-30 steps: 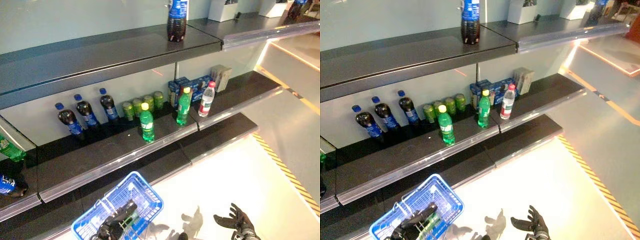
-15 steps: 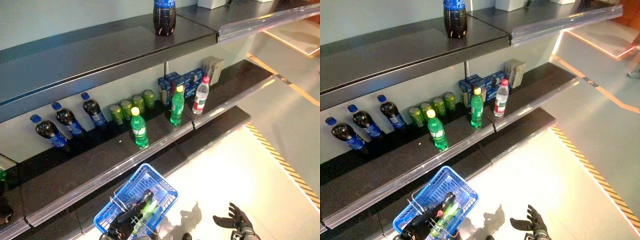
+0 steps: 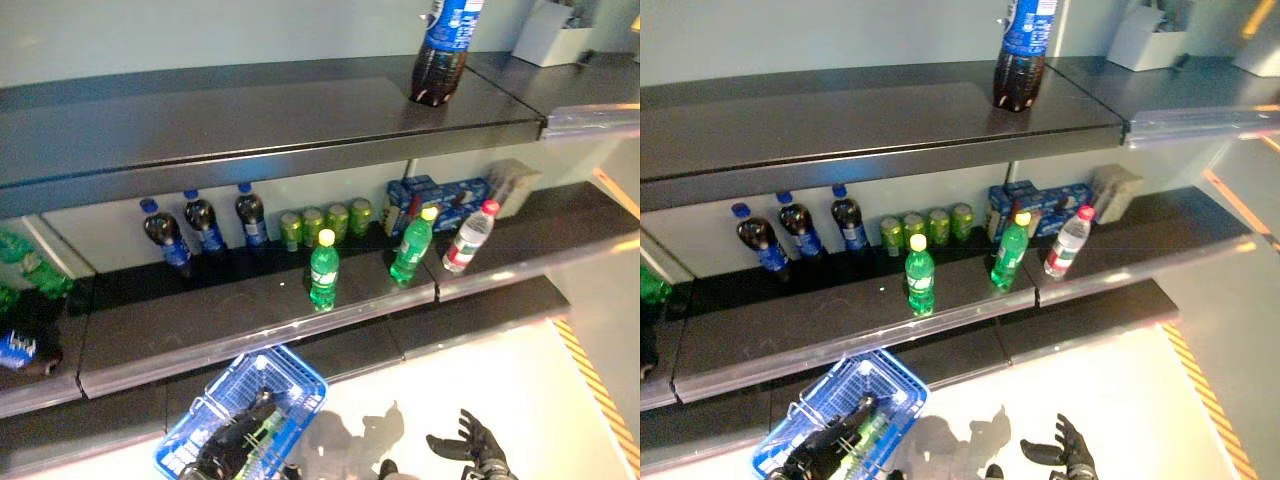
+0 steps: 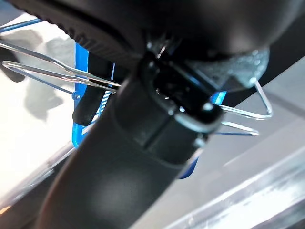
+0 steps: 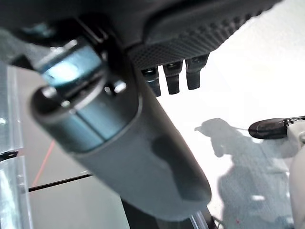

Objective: Pick up the drink and place into the basket.

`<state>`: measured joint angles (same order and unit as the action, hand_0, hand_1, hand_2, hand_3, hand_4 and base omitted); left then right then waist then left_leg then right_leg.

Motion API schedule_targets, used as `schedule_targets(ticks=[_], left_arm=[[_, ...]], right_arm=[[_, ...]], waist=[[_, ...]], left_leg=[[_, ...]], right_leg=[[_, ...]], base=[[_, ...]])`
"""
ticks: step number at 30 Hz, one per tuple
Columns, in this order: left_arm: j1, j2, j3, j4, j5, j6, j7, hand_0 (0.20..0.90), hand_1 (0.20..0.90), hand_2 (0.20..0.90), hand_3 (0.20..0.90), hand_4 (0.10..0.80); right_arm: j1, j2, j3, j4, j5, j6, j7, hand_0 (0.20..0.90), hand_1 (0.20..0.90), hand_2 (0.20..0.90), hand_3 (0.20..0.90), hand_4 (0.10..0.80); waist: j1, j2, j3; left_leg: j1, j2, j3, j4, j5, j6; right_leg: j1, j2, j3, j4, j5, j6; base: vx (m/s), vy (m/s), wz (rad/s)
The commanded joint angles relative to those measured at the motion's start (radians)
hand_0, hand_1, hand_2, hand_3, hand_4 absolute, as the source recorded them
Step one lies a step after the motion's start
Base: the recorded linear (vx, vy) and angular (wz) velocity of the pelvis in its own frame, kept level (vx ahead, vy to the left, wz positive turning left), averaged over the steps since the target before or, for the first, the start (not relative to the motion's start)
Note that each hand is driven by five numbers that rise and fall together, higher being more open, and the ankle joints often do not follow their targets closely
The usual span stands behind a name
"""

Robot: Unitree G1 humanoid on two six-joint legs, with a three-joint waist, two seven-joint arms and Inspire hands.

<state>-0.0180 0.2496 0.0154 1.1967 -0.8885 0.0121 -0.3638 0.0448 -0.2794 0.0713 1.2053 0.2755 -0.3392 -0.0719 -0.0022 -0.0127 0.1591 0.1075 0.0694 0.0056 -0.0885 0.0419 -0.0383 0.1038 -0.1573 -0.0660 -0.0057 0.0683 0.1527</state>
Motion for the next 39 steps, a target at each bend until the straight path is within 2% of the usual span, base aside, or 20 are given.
schedule_targets(ticks=[1,3,4,5,7,8,9,11,13,14,15,17,19,22,28,33,39], left_arm=[[-0.051,0.069,-0.017,-0.098,0.002,-0.069,-0.128,0.3,0.3,0.3,0.2,0.1],[-0.063,0.083,-0.02,-0.122,0.0,-0.048,-0.112,0.3,0.3,0.3,0.2,0.1],[-0.068,0.085,-0.019,-0.125,-0.003,-0.043,-0.108,0.3,0.3,0.3,0.2,0.1],[-0.076,0.083,-0.031,-0.125,0.001,-0.043,-0.112,0.3,0.3,0.3,0.2,0.1],[-0.077,0.078,-0.043,-0.129,-0.013,-0.049,-0.107,0.3,0.3,0.3,0.2,0.1],[-0.074,0.066,-0.051,-0.145,-0.044,-0.053,-0.083,0.3,0.3,0.3,0.2,0.1],[-0.074,0.052,-0.047,-0.17,-0.05,-0.045,-0.081,0.3,0.3,0.3,0.2,0.1],[-0.079,0.031,-0.053,-0.179,-0.048,-0.038,-0.085,0.3,0.3,0.3,0.2,0.1],[-0.089,0.019,-0.064,-0.178,-0.052,-0.035,-0.089,0.3,0.3,0.3,0.2,0.1],[-0.088,0.009,-0.068,-0.173,-0.08,-0.036,-0.092,0.3,0.3,0.3,0.2,0.1],[-0.08,0.005,-0.063,-0.169,-0.075,-0.035,-0.097,0.3,0.3,0.3,0.2,0.1],[-0.065,-0.001,-0.057,-0.165,-0.058,-0.025,-0.094,0.3,0.3,0.3,0.2,0.1],[-0.061,-0.001,-0.052,-0.152,-0.039,-0.01,-0.085,0.3,0.3,0.3,0.2,0.1],[-0.074,0.006,-0.037,-0.102,-0.01,-0.002,-0.096,0.3,0.3,0.3,0.2,0.1],[-0.068,0.036,-0.014,-0.013,0.015,-0.021,-0.123,0.3,0.3,0.3,0.2,0.1],[-0.056,0.061,0.012,-0.015,0.006,-0.025,-0.127,0.3,0.3,0.3,0.2,0.1],[-0.058,0.048,0.007,-0.065,0.005,-0.024,-0.1,0.3,0.3,0.3,0.2,0.1]], right_arm=[[-0.054,-0.038,-0.045,-0.033,0.016,-0.07,-0.015,0.9,0.9,0.9,0.9,0.8],[-0.073,-0.04,-0.026,-0.047,0.046,-0.055,-0.018,0.9,0.9,0.9,0.9,0.8],[-0.083,-0.044,-0.019,-0.053,0.054,-0.048,-0.013,0.9,0.9,0.9,0.9,0.8],[-0.102,-0.045,-0.004,-0.057,0.065,-0.034,-0.024,0.9,0.9,0.9,0.9,0.8],[-0.111,-0.047,0.015,-0.066,0.069,-0.026,-0.023,0.9,0.9,0.9,0.9,0.8],[-0.116,-0.055,0.039,-0.086,0.068,-0.021,-0.018,0.9,0.9,0.9,0.9,0.8],[-0.116,-0.066,0.054,-0.109,0.069,-0.027,-0.027,0.9,0.9,0.9,0.9,0.8],[-0.116,-0.086,0.067,-0.127,0.046,-0.047,-0.024,0.9,0.9,0.9,0.9,0.8],[-0.114,-0.097,0.065,-0.134,0.053,-0.044,-0.031,0.9,0.9,0.9,0.9,0.8],[-0.113,-0.106,0.054,-0.124,0.042,-0.041,-0.019,0.9,0.9,0.9,0.9,0.8],[-0.113,-0.111,0.044,-0.107,0.028,-0.042,-0.008,0.9,0.9,0.9,0.9,0.8],[-0.102,-0.113,0.025,-0.075,0.028,-0.03,0.007,0.9,0.9,0.9,0.9,0.8],[-0.083,-0.105,0.004,-0.039,0.035,-0.026,0.027,0.9,0.9,0.9,0.9,0.8],[-0.073,-0.093,-0.013,-0.002,0.064,-0.016,0.072,0.9,0.9,0.9,0.9,0.8],[-0.055,-0.055,-0.019,0.039,0.051,0.003,0.123,0.9,0.9,0.9,0.9,0.8],[-0.055,-0.055,-0.016,0.03,0.054,0.032,0.126,0.9,0.9,0.9,0.9,0.8],[-0.063,-0.054,-0.017,0.027,0.06,0.045,0.11,0.9,0.9,0.9,0.9,0.8]], waist=[[0.015,-0.016,-0.015],[0.024,-0.02,0.004],[0.029,-0.017,0.01],[0.043,-0.018,0.019],[0.052,-0.014,0.024],[0.059,0.0,0.026],[0.06,0.015,0.032],[0.049,0.031,0.043],[0.037,0.031,0.039],[0.027,0.026,0.029],[0.024,0.021,0.021],[0.021,0.029,0.009],[0.021,0.041,0.004],[0.021,0.045,-0.012],[0.015,0.034,-0.039],[0.007,0.028,-0.046],[0.013,0.028,-0.048]], left_leg=[[-0.043,-0.053,0.031,0.143,-0.116,0.04],[-0.079,-0.023,-0.018,0.228,-0.133,0.031],[-0.088,-0.007,-0.028,0.244,-0.132,0.026],[-0.104,0.014,-0.054,0.259,-0.127,0.007],[-0.117,0.03,-0.075,0.247,-0.106,-0.01],[-0.133,0.059,-0.078,0.205,-0.045,-0.038],[-0.162,0.084,-0.06,0.162,0.013,-0.057],[-0.202,0.112,0.017,0.139,0.049,-0.069],[-0.199,0.107,0.052,0.153,0.04,-0.068],[-0.185,0.084,0.072,0.189,0.005,-0.063],[-0.174,0.056,0.068,0.239,-0.021,-0.059],[-0.165,0.034,0.057,0.246,-0.032,-0.069],[-0.145,0.033,0.08,0.182,-0.024,-0.077],[-0.095,0.034,0.118,0.084,-0.014,-0.07],[-0.029,0.016,0.137,0.011,-0.022,-0.041],[-0.006,0.024,0.16,0.001,-0.031,-0.033],[-0.005,0.029,0.164,0.001,-0.031,-0.037]], right_leg=[[-0.106,-0.058,0.087,0.134,0.027,0.033],[-0.12,-0.054,0.093,0.203,-0.04,0.031],[-0.12,-0.048,0.078,0.222,-0.082,0.027],[-0.119,-0.046,0.049,0.223,-0.108,0.01],[-0.116,-0.041,0.016,0.215,-0.117,-0.005],[-0.116,-0.03,-0.012,0.199,-0.115,-0.016],[-0.116,-0.016,-0.024,0.184,-0.118,-0.027],[-0.103,-0.015,-0.071,0.152,-0.128,-0.045],[-0.095,-0.025,-0.102,0.128,-0.118,-0.05],[-0.093,-0.04,-0.123,0.11,-0.109,-0.052],[-0.091,-0.048,-0.13,0.098,-0.101,-0.054],[-0.082,-0.04,-0.137,0.094,-0.1,-0.054],[-0.061,-0.04,-0.158,0.085,-0.099,-0.044],[-0.038,-0.052,-0.186,0.057,-0.089,-0.022],[-0.017,-0.046,-0.175,0.026,-0.07,0.002],[-0.012,-0.026,-0.164,0.003,-0.06,-0.003],[-0.003,-0.014,-0.171,-0.026,-0.047,-0.008]], base=[[0.035,-0.385,0.59],[-0.004,-0.454,0.71],[-0.073,-0.437,0.77],[-0.096,-0.447,0.75],[-0.13,-0.392,0.76],[-0.239,-0.317,0.9],[-0.324,-0.333,1.05],[-0.253,-0.16,1.06],[-0.19,-0.05,1.12],[-0.208,-0.016,1.05],[-0.164,0.005,0.84],[-0.063,0.073,0.7],[-0.025,0.178,0.83],[-0.02,0.154,0.65],[-0.004,0.036,-0.18],[0.015,-0.034,-0.1],[0.0,-0.022,-0.09]])
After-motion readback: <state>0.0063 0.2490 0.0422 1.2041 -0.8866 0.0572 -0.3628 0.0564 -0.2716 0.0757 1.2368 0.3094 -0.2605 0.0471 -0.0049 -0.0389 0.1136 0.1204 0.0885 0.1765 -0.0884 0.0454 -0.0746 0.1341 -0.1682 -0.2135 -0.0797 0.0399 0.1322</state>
